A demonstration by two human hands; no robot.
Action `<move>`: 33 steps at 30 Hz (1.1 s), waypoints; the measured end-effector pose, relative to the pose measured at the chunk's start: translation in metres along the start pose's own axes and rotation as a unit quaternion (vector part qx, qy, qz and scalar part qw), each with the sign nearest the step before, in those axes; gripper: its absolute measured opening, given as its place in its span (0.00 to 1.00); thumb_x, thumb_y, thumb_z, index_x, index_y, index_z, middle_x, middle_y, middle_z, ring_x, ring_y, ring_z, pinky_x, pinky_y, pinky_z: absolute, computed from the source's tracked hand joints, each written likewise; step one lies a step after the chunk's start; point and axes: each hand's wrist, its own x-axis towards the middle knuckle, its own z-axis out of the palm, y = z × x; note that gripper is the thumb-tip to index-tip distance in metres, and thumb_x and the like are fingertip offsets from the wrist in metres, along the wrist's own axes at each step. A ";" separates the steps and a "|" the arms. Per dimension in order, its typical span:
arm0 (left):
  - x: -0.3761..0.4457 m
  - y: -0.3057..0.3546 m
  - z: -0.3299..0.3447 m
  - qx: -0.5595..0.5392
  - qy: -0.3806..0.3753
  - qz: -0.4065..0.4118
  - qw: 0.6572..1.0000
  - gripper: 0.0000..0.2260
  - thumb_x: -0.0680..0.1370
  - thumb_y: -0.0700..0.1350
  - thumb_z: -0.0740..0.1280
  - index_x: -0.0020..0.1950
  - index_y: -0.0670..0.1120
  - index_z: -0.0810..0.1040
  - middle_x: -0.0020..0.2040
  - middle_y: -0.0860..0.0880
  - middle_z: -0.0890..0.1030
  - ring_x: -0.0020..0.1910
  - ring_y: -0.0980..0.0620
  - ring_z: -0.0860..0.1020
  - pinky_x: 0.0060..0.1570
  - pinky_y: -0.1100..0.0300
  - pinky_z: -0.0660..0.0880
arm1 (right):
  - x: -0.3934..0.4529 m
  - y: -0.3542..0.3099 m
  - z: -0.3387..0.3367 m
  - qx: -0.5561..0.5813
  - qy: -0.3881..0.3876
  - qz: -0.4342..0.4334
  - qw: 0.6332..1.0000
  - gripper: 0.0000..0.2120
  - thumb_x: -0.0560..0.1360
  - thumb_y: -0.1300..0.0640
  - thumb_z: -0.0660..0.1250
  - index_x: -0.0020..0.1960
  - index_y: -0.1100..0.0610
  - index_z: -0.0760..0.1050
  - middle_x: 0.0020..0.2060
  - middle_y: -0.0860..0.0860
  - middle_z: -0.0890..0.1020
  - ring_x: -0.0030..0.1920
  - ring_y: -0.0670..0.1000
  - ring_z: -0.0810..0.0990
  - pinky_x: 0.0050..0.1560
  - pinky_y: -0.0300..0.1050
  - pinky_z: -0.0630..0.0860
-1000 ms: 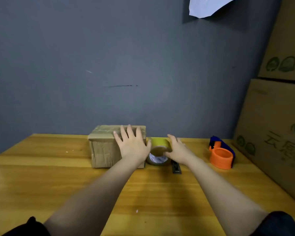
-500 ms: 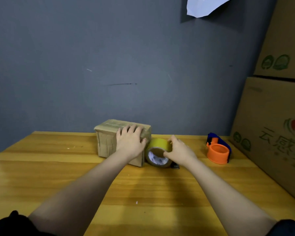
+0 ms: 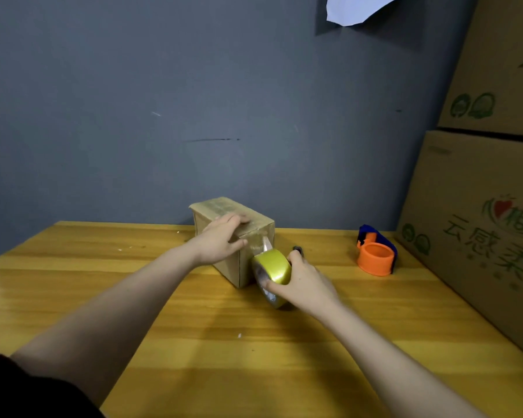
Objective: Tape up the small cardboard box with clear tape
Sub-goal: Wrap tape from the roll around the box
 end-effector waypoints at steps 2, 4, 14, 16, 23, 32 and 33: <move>-0.002 -0.009 0.002 -0.023 0.007 0.002 1.000 0.23 0.78 0.48 0.63 0.72 0.48 0.64 0.74 0.47 0.63 0.75 0.48 0.59 0.74 0.51 0.56 | -0.004 -0.005 0.003 0.006 0.000 0.003 1.000 0.27 0.67 0.32 0.64 0.52 0.51 0.62 0.47 0.49 0.78 0.47 0.53 0.78 0.38 0.47 0.71; -0.004 -0.016 0.003 -0.044 0.012 -0.015 0.999 0.22 0.78 0.49 0.63 0.72 0.53 0.64 0.76 0.47 0.60 0.76 0.46 0.55 0.75 0.50 0.52 | -0.006 -0.010 0.005 0.019 -0.009 0.009 1.000 0.27 0.67 0.31 0.64 0.51 0.51 0.62 0.46 0.49 0.77 0.44 0.53 0.78 0.35 0.46 0.70; -0.008 -0.027 0.000 -0.123 -0.046 0.002 0.991 0.21 0.81 0.47 0.57 0.73 0.62 0.61 0.78 0.52 0.55 0.76 0.51 0.55 0.73 0.54 0.56 | -0.020 -0.034 0.025 0.057 -0.004 0.023 0.998 0.33 0.63 0.27 0.65 0.54 0.51 0.62 0.51 0.50 0.81 0.50 0.55 0.81 0.47 0.53 0.78; -0.006 -0.025 -0.001 -0.125 -0.050 -0.004 0.991 0.21 0.79 0.51 0.54 0.73 0.62 0.62 0.77 0.52 0.55 0.76 0.51 0.55 0.74 0.52 0.55 | -0.021 -0.035 0.026 0.062 -0.002 0.026 0.998 0.34 0.63 0.27 0.65 0.55 0.51 0.61 0.51 0.50 0.81 0.51 0.56 0.81 0.48 0.52 0.78; 0.003 -0.011 0.016 -0.209 0.003 -0.028 0.978 0.21 0.73 0.52 0.50 0.66 0.58 0.68 0.76 0.49 0.58 0.75 0.53 0.56 0.71 0.58 0.53 | -0.024 -0.038 0.032 0.085 -0.010 0.047 0.995 0.34 0.63 0.26 0.63 0.55 0.50 0.59 0.50 0.51 0.81 0.49 0.57 0.80 0.45 0.50 0.77; 0.005 -0.013 0.022 -0.259 0.044 -0.018 0.965 0.12 0.77 0.51 0.65 0.60 0.57 0.73 0.71 0.48 0.63 0.71 0.56 0.61 0.67 0.62 0.58 | -0.028 -0.042 0.031 0.098 -0.025 0.046 0.994 0.31 0.65 0.28 0.63 0.53 0.49 0.58 0.53 0.52 0.80 0.53 0.60 0.79 0.46 0.50 0.75; 0.005 -0.013 0.022 -0.262 0.050 -0.018 0.964 0.12 0.77 0.50 0.66 0.60 0.57 0.73 0.71 0.48 0.64 0.69 0.57 0.62 0.67 0.62 0.57 | -0.027 -0.041 0.031 0.096 -0.027 0.045 0.994 0.31 0.65 0.28 0.63 0.53 0.49 0.58 0.53 0.52 0.80 0.52 0.59 0.80 0.47 0.51 0.76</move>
